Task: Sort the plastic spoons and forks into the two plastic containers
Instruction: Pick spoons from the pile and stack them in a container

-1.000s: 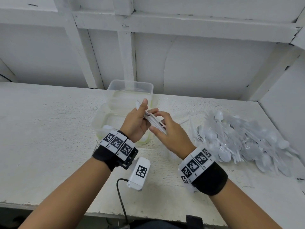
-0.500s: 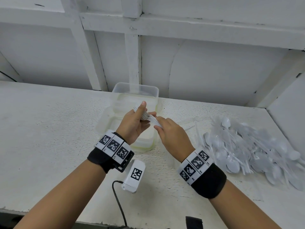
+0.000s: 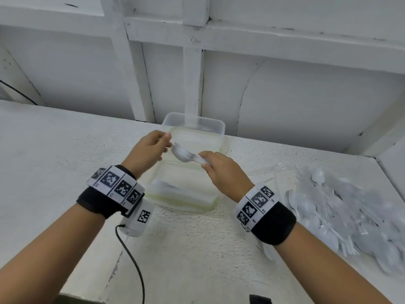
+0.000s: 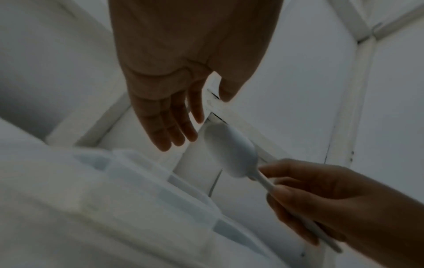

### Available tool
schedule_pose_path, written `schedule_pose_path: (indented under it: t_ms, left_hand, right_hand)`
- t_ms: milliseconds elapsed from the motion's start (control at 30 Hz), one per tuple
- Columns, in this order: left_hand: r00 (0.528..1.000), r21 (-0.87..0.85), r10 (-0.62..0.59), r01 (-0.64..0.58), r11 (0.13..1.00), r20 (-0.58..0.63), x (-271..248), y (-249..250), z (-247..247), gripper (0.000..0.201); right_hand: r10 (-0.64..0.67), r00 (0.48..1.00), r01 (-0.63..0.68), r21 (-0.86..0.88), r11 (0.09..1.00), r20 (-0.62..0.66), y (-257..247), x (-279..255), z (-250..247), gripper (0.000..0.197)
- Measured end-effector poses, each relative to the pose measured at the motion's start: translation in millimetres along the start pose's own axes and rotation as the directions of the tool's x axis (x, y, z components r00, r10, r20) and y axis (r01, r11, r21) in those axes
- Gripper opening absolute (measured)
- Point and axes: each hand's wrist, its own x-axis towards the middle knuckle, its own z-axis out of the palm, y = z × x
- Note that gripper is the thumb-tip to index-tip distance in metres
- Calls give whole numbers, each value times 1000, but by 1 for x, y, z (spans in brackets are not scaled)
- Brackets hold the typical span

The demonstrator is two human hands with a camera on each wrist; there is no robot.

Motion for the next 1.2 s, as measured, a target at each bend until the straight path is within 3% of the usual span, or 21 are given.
schedule_pose_path:
  t_ms: [100, 200, 333, 533, 767, 1000, 1133, 1200]
  left_hand:
    - [1000, 415, -8, 8, 910, -1, 16, -16, -20, 35]
    - [982, 568, -184, 133, 812, 33, 24, -34, -29, 43]
    - [935, 440, -346, 277, 854, 84, 23, -48, -29, 38]
    - [931, 328, -352, 305, 894, 93, 21, -49, -28, 30]
    - [928, 297, -360, 320, 900, 92, 20, -49, -27, 32]
    - [927, 300, -363, 322, 898, 93, 19, -49, -27, 34]
    - [941, 399, -335, 286, 871, 56, 16, -46, -28, 35]
    - [967, 499, -256, 219, 839, 5, 12, -41, -27, 38]
  right_hand:
    - [17, 991, -13, -31, 999, 136, -3, 18, 7, 33]
    - [27, 966, -4, -89, 996, 255, -8, 33, 21, 33]
    - [61, 920, -13, -126, 992, 386, -11, 46, 34, 33]
    - [80, 862, -31, -105, 994, 501, -8, 48, 37, 32]
    - [55, 871, -54, -16, 998, 488, -10, 45, 41, 34]
    - [42, 862, -21, -47, 999, 506, -13, 46, 43, 35]
    - [26, 888, -15, -27, 1000, 459, -12, 41, 34, 38]
    - [-2, 914, 5, -6, 1000, 405, -11, 35, 22, 35]
